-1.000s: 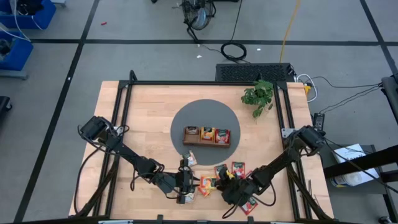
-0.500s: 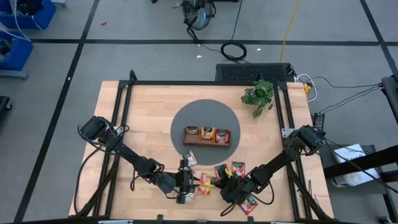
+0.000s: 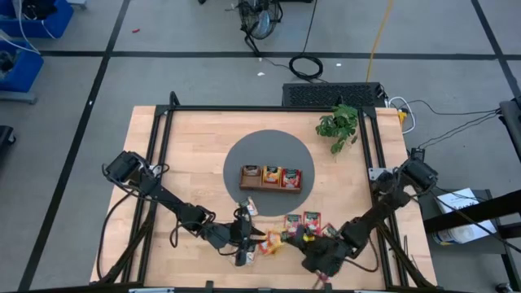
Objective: Pick & Place Tea
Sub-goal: Put the yellow tea bag into the middle section of the wooden organizer
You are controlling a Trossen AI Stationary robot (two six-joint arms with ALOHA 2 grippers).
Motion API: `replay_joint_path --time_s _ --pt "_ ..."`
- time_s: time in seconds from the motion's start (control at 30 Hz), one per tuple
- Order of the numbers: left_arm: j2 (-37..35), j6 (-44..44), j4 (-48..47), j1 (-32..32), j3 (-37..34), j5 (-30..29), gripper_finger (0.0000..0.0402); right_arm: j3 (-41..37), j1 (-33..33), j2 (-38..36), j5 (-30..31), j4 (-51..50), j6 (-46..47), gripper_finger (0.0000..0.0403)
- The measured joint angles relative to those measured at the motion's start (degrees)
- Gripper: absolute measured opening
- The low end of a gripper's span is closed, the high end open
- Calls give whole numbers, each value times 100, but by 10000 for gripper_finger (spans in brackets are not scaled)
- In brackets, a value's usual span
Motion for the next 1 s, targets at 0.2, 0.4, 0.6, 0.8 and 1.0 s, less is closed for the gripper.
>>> replay_joint_path --time_s 0.2,0.4,0.6,0.8,1.0 --pt "-2 -271 398 296 0 616 93 -2 498 -32 148 277 -2345 0" --pt "-5 -277 548 652 9 1833 93 0 685 -37 685 399 -2888 0" --pt "-2 -182 531 808 9 2385 126 2 788 -39 870 568 -3270 0" --pt "24 -297 408 1053 9 2502 218 2 910 -39 709 888 -3436 0" --pt "439 -230 733 1229 102 3598 290 9 904 -39 567 1407 -4043 0"
